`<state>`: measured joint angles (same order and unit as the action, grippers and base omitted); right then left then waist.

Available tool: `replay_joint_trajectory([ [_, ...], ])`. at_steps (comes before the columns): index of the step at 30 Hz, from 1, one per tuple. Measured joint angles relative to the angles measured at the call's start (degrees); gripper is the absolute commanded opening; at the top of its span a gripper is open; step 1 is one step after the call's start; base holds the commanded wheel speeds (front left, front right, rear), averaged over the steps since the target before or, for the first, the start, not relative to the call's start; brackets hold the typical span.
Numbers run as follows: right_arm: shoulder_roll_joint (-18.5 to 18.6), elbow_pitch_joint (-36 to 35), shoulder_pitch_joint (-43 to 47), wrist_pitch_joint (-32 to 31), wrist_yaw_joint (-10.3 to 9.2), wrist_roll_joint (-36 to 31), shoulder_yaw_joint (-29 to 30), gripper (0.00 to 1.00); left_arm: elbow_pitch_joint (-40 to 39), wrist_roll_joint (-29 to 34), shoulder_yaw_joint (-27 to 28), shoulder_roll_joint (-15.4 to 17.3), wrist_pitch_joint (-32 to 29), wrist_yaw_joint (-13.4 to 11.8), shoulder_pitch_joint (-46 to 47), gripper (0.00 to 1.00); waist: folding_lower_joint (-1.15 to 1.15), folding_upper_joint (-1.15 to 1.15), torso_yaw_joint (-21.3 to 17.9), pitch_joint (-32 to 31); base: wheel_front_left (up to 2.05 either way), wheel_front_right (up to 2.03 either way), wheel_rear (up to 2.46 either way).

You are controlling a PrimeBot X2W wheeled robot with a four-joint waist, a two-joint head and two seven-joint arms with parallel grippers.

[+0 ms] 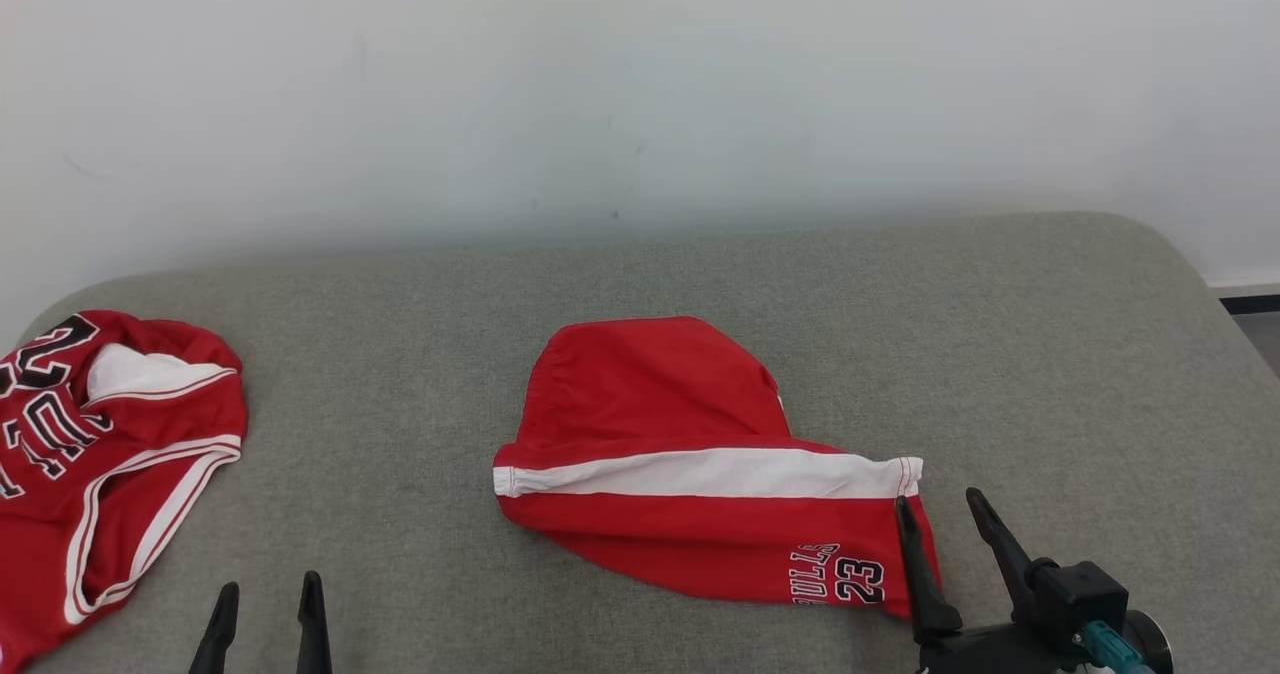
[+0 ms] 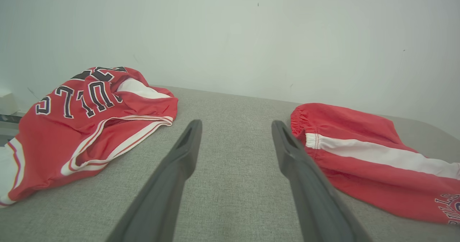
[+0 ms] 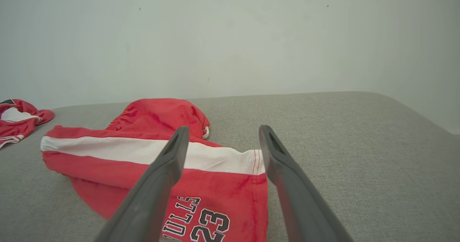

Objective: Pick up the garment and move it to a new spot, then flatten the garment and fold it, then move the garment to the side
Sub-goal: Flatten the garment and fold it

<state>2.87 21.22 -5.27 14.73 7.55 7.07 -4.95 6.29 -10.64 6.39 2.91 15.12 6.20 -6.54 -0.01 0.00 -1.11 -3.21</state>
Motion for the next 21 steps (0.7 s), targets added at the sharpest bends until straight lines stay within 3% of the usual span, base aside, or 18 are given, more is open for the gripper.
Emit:
replay_joint_trajectory([
  [13,0.01,0.83,0.02,-0.07,0.00,0.93,-0.04,1.00,1.00,-0.14,-0.64,0.00,0.00,0.43,0.25,1.00,0.01,0.00,-0.32,0.51,0.00,0.00,0.00],
  [21,0.01,2.41,-2.12,-2.46,0.00,1.38,0.78,1.00,3.93,-0.09,-4.00,0.00,0.00,0.78,2.48,1.00,0.01,0.00,-0.43,1.57,0.00,0.00,0.00],
])
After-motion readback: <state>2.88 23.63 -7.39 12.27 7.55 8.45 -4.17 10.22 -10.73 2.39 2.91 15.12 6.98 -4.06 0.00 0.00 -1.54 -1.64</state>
